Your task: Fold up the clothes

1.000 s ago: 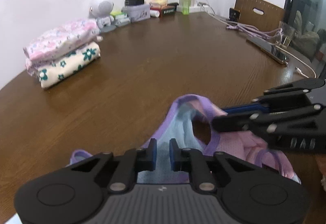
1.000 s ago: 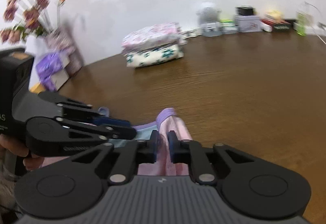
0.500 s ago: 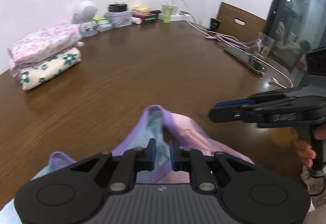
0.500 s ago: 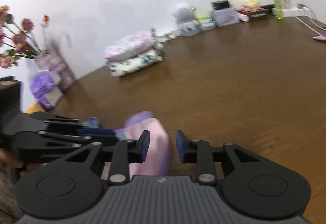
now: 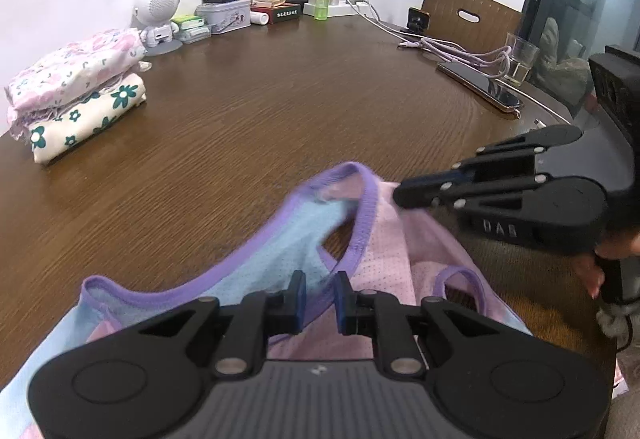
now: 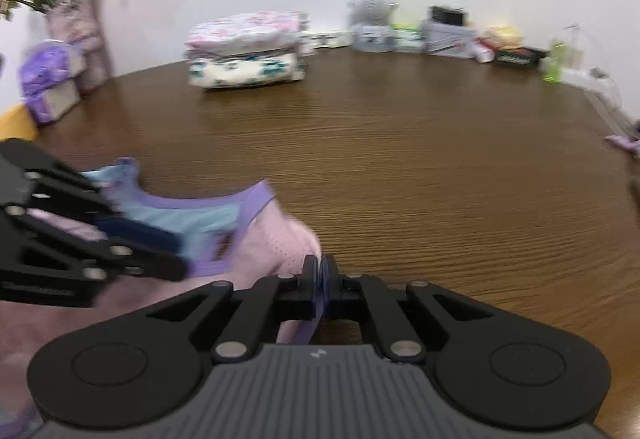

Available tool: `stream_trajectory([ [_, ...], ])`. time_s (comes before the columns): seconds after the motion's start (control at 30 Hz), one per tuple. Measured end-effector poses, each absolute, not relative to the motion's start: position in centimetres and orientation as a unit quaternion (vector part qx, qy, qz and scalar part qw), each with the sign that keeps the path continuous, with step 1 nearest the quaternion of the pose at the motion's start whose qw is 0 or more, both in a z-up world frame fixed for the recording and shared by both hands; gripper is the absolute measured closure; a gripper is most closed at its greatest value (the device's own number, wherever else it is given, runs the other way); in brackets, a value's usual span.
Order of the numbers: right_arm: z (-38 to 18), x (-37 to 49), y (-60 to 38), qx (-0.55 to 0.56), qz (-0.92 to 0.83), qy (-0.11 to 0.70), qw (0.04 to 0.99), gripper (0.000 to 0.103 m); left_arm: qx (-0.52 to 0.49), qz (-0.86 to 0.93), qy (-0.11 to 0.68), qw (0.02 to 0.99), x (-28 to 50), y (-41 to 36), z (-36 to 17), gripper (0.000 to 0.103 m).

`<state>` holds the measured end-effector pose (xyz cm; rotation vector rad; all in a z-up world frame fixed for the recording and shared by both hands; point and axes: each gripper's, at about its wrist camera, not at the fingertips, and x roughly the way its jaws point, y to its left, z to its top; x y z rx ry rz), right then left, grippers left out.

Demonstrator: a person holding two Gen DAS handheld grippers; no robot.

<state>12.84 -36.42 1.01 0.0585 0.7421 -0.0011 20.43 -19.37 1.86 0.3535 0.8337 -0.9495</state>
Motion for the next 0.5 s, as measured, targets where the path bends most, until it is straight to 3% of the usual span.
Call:
stream_trajectory([
  [0.1, 1.1, 12.7, -36.9, 0.029, -0.006, 0.361, 0.932, 0.1, 0.157, -0.439, 0.387, 0.795, 20.4, -19.0, 2.1, 0.09],
  [0.17, 1.2, 12.5, -37.2, 0.031, -0.009, 0.361, 0.932, 0.094, 0.152, -0.437, 0.383, 0.799, 20.4, -18.6, 2.5, 0.088],
  [0.23, 1.7, 11.6, -37.2, 0.044, 0.006, 0.357, 0.933, 0.094, 0.148, -0.433, 0.379, 0.805, 20.4, -18.2, 2.9, 0.081],
  [0.4, 3.0, 9.2, -37.2, 0.078, 0.045, 0.347, 0.934, 0.091, 0.134, -0.446, 0.381, 0.799, 20.9, -18.6, 3.5, 0.08],
  [0.47, 3.3, 7.9, -36.6, 0.078, 0.063, 0.343, 0.934, 0.071, 0.125, -0.455, 0.382, 0.795, 21.0, -19.2, 3.8, 0.078],
  [0.5, 3.5, 7.3, -36.3, 0.076, 0.068, 0.34, 0.935, 0.067, 0.119, -0.461, 0.381, 0.793, 21.0, -19.6, 3.9, 0.074],
])
